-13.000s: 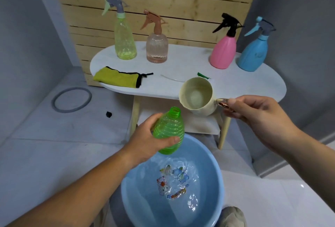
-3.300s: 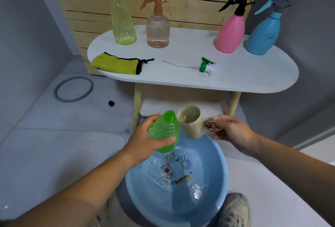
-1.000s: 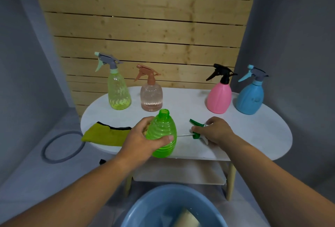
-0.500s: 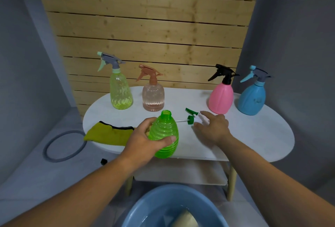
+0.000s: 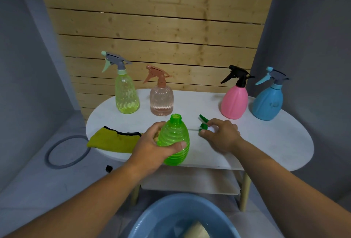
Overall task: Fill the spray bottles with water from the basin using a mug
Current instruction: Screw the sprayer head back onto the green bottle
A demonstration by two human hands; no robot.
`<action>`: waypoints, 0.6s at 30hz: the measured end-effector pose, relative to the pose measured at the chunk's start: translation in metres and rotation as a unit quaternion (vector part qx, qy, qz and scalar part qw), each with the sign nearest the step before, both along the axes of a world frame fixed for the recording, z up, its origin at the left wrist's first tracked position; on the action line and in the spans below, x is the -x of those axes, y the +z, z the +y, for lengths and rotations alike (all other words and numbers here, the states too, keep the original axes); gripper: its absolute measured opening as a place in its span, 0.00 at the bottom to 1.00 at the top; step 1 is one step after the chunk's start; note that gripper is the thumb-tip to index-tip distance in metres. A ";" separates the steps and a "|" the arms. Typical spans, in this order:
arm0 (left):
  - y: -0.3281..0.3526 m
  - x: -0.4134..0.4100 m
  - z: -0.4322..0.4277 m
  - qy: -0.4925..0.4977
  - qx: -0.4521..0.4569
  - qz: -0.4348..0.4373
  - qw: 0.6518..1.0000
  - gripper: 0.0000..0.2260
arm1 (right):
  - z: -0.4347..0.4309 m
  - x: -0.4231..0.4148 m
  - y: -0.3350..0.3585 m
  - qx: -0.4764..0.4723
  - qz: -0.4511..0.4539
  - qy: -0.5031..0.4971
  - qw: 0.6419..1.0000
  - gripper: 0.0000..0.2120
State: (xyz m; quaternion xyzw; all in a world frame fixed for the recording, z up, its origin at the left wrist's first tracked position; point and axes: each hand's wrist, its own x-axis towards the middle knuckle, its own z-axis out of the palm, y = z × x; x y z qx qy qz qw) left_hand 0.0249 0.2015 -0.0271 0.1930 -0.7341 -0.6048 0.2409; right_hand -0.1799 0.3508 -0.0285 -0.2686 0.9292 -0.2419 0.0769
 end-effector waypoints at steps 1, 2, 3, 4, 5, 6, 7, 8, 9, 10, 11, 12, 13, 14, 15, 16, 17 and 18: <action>0.000 0.000 0.001 0.000 -0.001 0.001 1.000 0.23 | 0.002 0.001 0.001 0.035 -0.032 0.000 0.999 0.20; 0.000 0.001 0.001 0.001 -0.002 0.003 1.000 0.24 | 0.004 0.001 0.002 0.078 -0.066 0.000 0.995 0.17; -0.001 0.001 0.001 0.003 -0.003 0.005 1.000 0.24 | 0.006 0.001 0.003 0.123 -0.095 -0.001 0.988 0.14; -0.001 0.002 0.002 0.005 -0.005 0.005 1.000 0.23 | 0.007 0.000 0.004 0.163 -0.118 -0.003 0.980 0.13; -0.001 0.002 0.002 0.007 -0.006 0.004 1.000 0.23 | 0.008 -0.002 0.006 0.191 -0.134 -0.005 0.972 0.12; -0.001 0.003 0.003 0.007 -0.007 0.004 1.000 0.23 | 0.010 -0.005 0.009 0.213 -0.149 -0.007 0.966 0.12; -0.001 0.003 0.003 0.006 -0.007 0.003 1.000 0.23 | 0.012 -0.008 0.013 0.235 -0.161 -0.008 0.958 0.11; -0.001 0.003 0.003 0.005 -0.008 0.003 1.000 0.24 | 0.015 -0.010 0.018 0.260 -0.165 -0.008 0.951 0.11; -0.001 0.004 0.003 0.004 -0.009 0.004 1.000 0.24 | 0.018 -0.012 0.025 0.283 -0.162 -0.007 0.945 0.11; -0.001 0.004 0.003 0.005 -0.010 0.005 1.000 0.25 | 0.020 -0.014 0.033 0.303 -0.155 -0.004 0.940 0.11; -0.001 0.005 0.003 0.006 -0.011 0.007 1.000 0.26 | 0.023 -0.016 0.042 0.314 -0.146 -0.001 0.938 0.10; -0.001 0.006 0.003 0.007 -0.013 0.009 1.000 0.26 | 0.026 -0.017 0.052 0.316 -0.136 0.006 0.939 0.10; -0.002 0.007 0.003 0.009 -0.015 0.010 1.000 0.26 | 0.028 -0.017 0.061 0.314 -0.125 0.016 0.941 0.10; -0.002 0.009 0.003 0.010 -0.016 0.012 1.000 0.26 | 0.031 -0.018 0.070 0.314 -0.115 0.025 0.942 0.10; -0.002 0.010 0.003 0.011 -0.018 0.013 1.000 0.26 | 0.034 -0.019 0.080 0.319 -0.105 0.033 0.941 0.09; -0.002 0.011 0.002 0.012 -0.019 0.014 1.000 0.27 | 0.037 -0.020 0.088 0.324 -0.096 0.041 0.941 0.08; -0.002 0.012 0.002 0.014 -0.021 0.015 1.000 0.28 | 0.040 -0.020 0.096 0.327 -0.083 0.049 0.940 0.08; -0.002 0.013 0.002 0.017 -0.023 0.017 0.999 0.28 | 0.043 -0.021 0.105 0.326 -0.067 0.056 0.941 0.07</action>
